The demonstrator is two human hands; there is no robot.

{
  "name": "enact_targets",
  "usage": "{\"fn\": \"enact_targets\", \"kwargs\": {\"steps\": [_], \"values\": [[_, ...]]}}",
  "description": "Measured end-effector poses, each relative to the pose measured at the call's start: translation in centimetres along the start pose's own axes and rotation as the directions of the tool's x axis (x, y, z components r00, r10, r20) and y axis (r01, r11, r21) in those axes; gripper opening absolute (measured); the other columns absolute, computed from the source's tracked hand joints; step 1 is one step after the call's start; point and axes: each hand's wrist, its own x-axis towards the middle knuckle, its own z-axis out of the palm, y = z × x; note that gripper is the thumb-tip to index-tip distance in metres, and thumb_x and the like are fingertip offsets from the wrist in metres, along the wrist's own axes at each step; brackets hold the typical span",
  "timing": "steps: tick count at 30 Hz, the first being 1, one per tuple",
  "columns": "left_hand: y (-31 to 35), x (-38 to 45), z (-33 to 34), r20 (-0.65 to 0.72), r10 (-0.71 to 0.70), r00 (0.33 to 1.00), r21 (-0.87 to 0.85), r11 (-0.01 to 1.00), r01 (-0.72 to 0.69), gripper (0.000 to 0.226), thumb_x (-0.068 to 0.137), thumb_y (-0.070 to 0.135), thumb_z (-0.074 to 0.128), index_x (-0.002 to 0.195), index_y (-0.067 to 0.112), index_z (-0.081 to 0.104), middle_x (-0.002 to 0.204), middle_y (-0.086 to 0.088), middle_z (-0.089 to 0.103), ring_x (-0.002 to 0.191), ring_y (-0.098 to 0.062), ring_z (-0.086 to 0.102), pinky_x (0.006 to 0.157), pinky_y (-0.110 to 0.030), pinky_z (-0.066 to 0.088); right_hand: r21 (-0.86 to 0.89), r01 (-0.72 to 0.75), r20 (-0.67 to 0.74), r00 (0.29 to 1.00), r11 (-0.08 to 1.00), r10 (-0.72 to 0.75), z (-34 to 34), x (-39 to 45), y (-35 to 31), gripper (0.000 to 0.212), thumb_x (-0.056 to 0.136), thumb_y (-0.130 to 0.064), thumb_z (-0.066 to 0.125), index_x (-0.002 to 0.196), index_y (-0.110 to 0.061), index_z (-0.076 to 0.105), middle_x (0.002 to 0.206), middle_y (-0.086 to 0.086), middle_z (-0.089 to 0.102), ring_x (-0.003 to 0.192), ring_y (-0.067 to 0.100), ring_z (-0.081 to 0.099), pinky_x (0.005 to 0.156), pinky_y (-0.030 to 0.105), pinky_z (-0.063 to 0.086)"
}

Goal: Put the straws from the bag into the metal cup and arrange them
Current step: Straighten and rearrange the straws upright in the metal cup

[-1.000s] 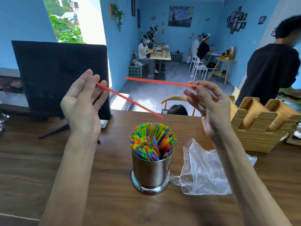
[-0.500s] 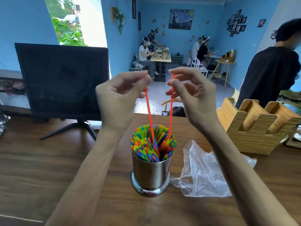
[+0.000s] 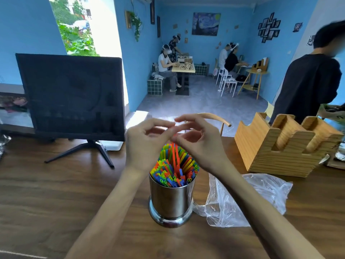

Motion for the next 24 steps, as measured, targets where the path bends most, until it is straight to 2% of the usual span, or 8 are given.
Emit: {"fn": "enact_targets", "kwargs": {"steps": [3,6,9,11,14,16,19,24], "values": [[-1.8,-1.6,-0.7,0.101,-0.042,0.994,0.113,0.993,0.031,0.016,0.074,0.044,0.087,0.076,0.032,0.078,0.077,0.01,0.076,0.071,-0.008,0.072,0.068,-0.031,0.056,-0.131,-0.008,0.058,0.998,0.991,0.016,0.0,-1.6,2.0,0.043,0.079,-0.007,0.085,0.114,-0.022,0.066,0.086,-0.009,0.075,0.084,0.005,0.073,0.08,0.019,0.053],[-3.4,-2.4,-1.8,0.271,-0.072,0.96,0.33,0.944,-0.022,0.029,0.08,0.064,0.067,0.075,0.037,0.076,0.081,0.016,0.073,0.084,-0.008,0.068,0.077,-0.039,0.056,-0.251,-0.105,0.199,0.967,0.962,0.158,-0.6,-2.5,3.1,0.047,0.076,-0.008,0.085,0.115,-0.026,0.066,0.08,-0.01,0.074,0.079,0.002,0.071,0.08,0.023,0.054],[-3.4,-3.3,-2.3,0.345,-0.018,0.938,0.425,0.894,-0.139,0.025,0.088,0.058,0.061,0.091,0.04,0.078,0.094,0.019,0.07,0.1,-0.01,0.063,0.087,-0.039,0.052,-0.257,-0.152,0.252,0.943,0.954,0.218,-0.8,-2.6,3.5,0.042,0.077,-0.01,0.083,0.112,-0.028,0.068,0.078,-0.01,0.074,0.08,0.01,0.071,0.081,0.036,0.058],[-2.6,-4.0,-2.4,0.356,0.027,0.934,0.426,0.885,-0.188,0.023,0.086,0.058,0.064,0.101,0.044,0.075,0.099,0.021,0.065,0.104,-0.009,0.059,0.089,-0.031,0.049,-0.251,-0.122,0.26,0.947,0.96,0.188,-1.0,-2.3,3.6,0.033,0.082,-0.015,0.081,0.11,-0.028,0.07,0.083,-0.012,0.073,0.087,0.011,0.07,0.083,0.034,0.056],[-2.5,-5.5,-2.6,0.461,0.028,0.887,0.396,0.888,-0.234,0.039,0.076,0.059,0.074,0.111,0.043,0.07,0.111,0.023,0.057,0.114,-0.009,0.054,0.097,-0.023,0.043,-0.21,-0.104,0.252,0.955,0.972,0.157,-1.4,-2.2,4.0,0.015,0.089,-0.019,0.077,0.103,-0.024,0.076,0.097,-0.012,0.075,0.101,0.008,0.069,0.091,0.031,0.052],[-3.3,-6.2,-2.9,0.522,0.029,0.853,0.405,0.871,-0.277,0.046,0.076,0.059,0.076,0.117,0.043,0.068,0.119,0.024,0.055,0.122,-0.008,0.051,0.103,-0.029,0.044,-0.222,-0.099,0.234,0.961,0.97,0.151,-1.9,-2.5,4.6,0.012,0.09,-0.018,0.077,0.1,-0.024,0.08,0.102,-0.012,0.075,0.108,0.009,0.066,0.097,0.036,0.05],[-4.4,-6.7,-3.0,0.508,0.054,0.86,0.421,0.856,-0.302,0.039,0.08,0.056,0.075,0.117,0.042,0.07,0.127,0.025,0.055,0.133,-0.006,0.047,0.108,-0.042,0.045,-0.207,-0.105,0.233,0.96,0.973,0.154,-2.6,-3.1,5.2,0.014,0.092,-0.019,0.075,0.103,-0.025,0.082,0.107,-0.012,0.075,0.114,0.01,0.065,0.101,0.042,0.05],[-5.2,-8.0,-2.5,0.478,0.104,0.872,0.44,0.831,-0.34,0.034,0.09,0.051,0.064,0.124,0.047,0.067,0.153,0.019,0.044,0.152,-0.008,0.024,0.124,-0.052,0.017,-0.129,-0.216,0.192,0.952,0.968,0.238,-3.6,-4.1,6.2,0.031,0.101,-0.025,0.062,0.132,-0.029,0.067,0.135,-0.016,0.064,0.129,0.004,0.057,0.109,0.035,0.047]]}}
